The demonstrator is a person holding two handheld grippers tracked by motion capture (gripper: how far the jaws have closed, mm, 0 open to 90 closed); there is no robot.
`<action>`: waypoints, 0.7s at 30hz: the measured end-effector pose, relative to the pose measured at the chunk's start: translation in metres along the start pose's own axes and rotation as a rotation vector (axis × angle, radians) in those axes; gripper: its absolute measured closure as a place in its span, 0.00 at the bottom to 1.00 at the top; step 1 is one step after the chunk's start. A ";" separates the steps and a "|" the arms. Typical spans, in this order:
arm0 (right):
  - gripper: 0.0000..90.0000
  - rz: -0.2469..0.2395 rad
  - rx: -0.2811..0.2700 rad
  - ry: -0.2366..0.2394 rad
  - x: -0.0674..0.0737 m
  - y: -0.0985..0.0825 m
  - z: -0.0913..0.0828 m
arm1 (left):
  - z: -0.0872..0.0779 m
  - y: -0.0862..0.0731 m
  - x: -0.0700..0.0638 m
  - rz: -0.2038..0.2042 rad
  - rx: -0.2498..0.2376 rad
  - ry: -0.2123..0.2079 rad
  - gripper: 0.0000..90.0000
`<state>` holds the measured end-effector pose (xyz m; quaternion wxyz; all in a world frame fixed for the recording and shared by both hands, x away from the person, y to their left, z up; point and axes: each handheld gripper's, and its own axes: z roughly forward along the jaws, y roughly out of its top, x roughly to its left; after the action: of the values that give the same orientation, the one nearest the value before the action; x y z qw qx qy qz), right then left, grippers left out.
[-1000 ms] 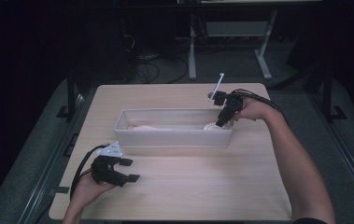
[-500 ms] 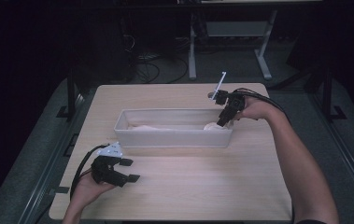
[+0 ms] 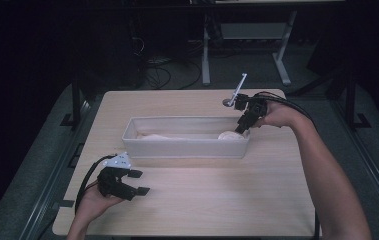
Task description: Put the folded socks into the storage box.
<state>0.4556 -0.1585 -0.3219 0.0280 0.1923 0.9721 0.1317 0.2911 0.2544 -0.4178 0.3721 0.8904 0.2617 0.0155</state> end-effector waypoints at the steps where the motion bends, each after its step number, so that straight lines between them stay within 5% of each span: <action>1: 0.65 -0.003 -0.001 -0.003 0.000 0.000 -0.001 | 0.000 0.000 0.000 0.003 0.000 0.000 0.32; 21: 0.64 0.008 -0.019 -0.026 0.011 -0.014 -0.026 | -0.002 0.001 0.000 0.005 -0.005 0.002 0.31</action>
<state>0.4370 -0.1733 -0.3008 0.0420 0.1975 0.9695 0.1386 0.2911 0.2551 -0.4163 0.3742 0.8900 0.2598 0.0179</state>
